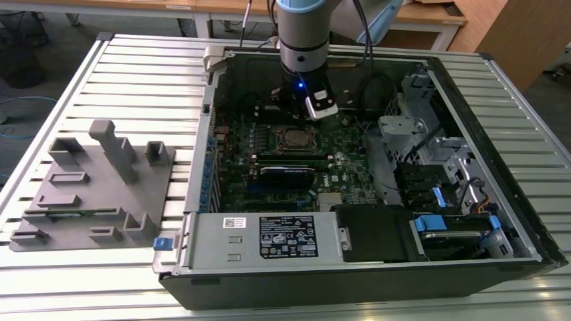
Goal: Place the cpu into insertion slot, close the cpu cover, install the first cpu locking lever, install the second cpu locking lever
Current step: 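Install the first cpu locking lever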
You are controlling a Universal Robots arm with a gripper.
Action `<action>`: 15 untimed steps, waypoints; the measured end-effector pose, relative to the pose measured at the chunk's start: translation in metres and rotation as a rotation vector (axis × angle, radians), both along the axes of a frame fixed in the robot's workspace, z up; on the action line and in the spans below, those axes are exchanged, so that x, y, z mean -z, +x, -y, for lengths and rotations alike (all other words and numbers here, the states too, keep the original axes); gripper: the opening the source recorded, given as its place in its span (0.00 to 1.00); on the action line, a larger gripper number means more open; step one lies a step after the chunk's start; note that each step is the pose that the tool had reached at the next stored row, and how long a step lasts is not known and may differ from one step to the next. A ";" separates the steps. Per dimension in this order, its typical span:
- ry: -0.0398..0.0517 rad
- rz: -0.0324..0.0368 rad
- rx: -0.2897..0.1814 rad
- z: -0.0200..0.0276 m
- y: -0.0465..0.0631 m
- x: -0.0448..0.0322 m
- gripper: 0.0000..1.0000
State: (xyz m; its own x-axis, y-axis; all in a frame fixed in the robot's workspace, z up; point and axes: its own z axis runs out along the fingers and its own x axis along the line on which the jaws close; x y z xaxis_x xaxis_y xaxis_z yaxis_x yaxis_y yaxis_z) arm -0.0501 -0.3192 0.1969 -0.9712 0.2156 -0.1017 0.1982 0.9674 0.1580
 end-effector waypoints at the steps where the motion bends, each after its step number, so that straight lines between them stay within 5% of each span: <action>1: 0.0001 0.0000 0.000 0.0002 0.000 0.0000 0.11; 15: -0.0004 -0.0002 0.002 -0.0024 0.000 -0.0008 0.11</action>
